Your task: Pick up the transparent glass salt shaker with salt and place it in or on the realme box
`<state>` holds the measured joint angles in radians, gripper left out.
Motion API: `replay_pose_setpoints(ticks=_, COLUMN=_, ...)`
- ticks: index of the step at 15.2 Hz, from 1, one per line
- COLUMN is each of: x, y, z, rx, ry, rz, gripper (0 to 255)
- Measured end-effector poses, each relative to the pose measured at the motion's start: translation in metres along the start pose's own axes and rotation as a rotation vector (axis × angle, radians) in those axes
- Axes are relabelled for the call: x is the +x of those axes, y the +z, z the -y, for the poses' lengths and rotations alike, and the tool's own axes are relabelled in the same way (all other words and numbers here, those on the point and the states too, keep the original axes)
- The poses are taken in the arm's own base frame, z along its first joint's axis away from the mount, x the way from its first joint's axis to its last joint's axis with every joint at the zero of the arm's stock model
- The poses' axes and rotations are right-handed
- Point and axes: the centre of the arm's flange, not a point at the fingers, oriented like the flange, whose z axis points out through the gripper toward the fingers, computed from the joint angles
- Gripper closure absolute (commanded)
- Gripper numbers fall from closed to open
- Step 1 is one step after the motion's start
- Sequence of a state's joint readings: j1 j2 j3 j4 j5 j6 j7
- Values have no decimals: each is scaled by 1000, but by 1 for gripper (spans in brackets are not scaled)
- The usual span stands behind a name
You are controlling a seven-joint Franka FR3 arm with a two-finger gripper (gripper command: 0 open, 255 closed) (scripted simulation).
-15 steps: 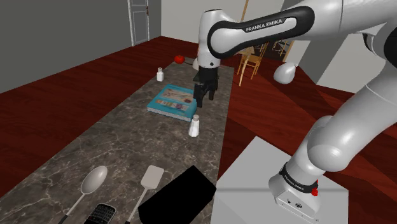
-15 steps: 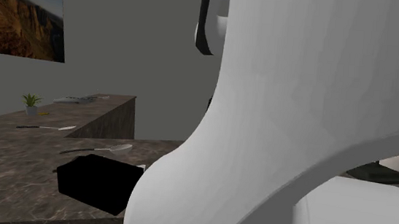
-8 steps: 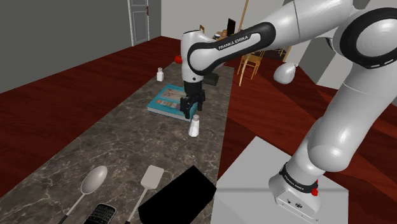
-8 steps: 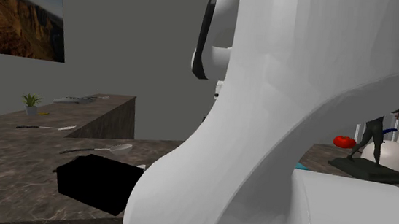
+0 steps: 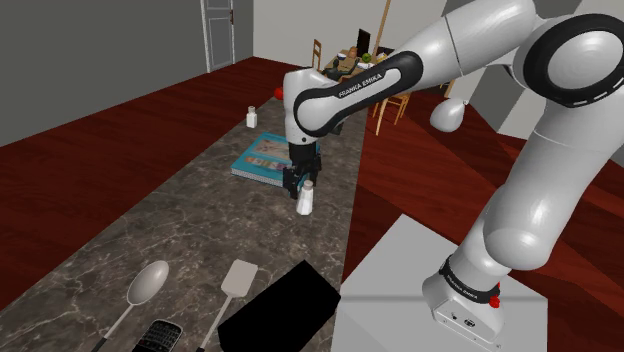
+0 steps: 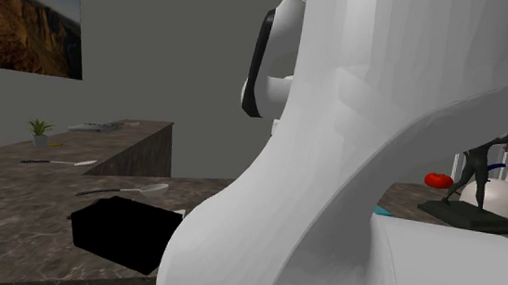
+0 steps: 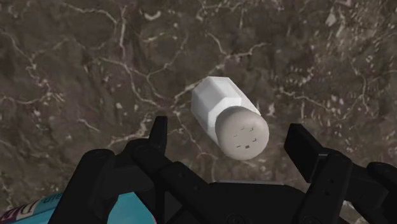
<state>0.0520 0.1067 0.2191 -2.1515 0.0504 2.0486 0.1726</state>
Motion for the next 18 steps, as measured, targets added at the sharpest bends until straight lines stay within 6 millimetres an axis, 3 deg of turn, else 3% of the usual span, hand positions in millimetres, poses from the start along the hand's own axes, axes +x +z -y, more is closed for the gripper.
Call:
replay_pose_setpoints(ticks=5, x=0, y=1, z=0, rx=0, ry=0, rz=0, gripper=0)
replay_pose_setpoints(ticks=6, x=0, y=1, z=0, rx=0, ry=0, rz=0, gripper=255)
replay_pose_setpoints(ticks=18, x=-1, y=-5, z=-1, rx=0, ry=0, rz=-1, gripper=255)
